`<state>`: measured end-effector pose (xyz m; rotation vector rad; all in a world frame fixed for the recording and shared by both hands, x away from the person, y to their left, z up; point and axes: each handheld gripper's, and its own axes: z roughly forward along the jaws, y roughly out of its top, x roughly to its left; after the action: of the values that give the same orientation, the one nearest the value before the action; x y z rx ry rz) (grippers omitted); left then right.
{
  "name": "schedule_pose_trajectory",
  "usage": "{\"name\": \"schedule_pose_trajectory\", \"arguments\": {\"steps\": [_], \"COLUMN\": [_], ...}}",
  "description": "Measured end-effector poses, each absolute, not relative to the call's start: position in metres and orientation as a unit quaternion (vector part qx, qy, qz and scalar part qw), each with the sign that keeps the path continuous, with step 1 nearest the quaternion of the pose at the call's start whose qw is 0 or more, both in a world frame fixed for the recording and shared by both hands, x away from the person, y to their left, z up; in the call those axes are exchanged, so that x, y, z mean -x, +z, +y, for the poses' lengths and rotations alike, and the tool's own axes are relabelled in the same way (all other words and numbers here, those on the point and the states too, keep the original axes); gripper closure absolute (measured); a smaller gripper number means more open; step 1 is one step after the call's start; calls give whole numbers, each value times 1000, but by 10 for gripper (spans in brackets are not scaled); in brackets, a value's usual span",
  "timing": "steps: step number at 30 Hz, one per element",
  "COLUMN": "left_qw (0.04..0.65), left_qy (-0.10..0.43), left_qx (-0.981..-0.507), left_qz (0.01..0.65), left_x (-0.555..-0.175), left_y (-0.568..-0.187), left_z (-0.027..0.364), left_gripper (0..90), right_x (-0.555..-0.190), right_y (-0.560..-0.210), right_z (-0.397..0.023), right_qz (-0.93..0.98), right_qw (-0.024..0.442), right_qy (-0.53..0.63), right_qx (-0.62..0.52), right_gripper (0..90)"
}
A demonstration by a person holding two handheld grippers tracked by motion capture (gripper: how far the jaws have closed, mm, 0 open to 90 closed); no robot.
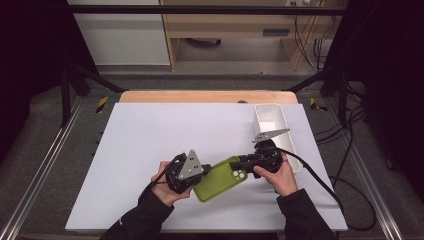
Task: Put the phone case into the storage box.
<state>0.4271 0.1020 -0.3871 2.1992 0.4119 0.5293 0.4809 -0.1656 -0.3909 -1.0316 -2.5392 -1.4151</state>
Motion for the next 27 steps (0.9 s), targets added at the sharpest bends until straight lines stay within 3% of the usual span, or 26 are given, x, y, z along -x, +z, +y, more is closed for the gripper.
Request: {"name": "schedule_pose_trajectory", "arguments": {"steps": [27], "left_qw": [386], "left_qy": [219], "left_qx": [-885], "left_qz": [140], "left_x": [-428], "left_y": [-392], "left_z": [99], "left_gripper": [878], "right_x": [-479], "right_y": [-387], "right_z": [-172], "right_qz": [-826], "right_qw": [55], "right_qy": [-450], "right_qx": [334], "right_gripper": [784]}}
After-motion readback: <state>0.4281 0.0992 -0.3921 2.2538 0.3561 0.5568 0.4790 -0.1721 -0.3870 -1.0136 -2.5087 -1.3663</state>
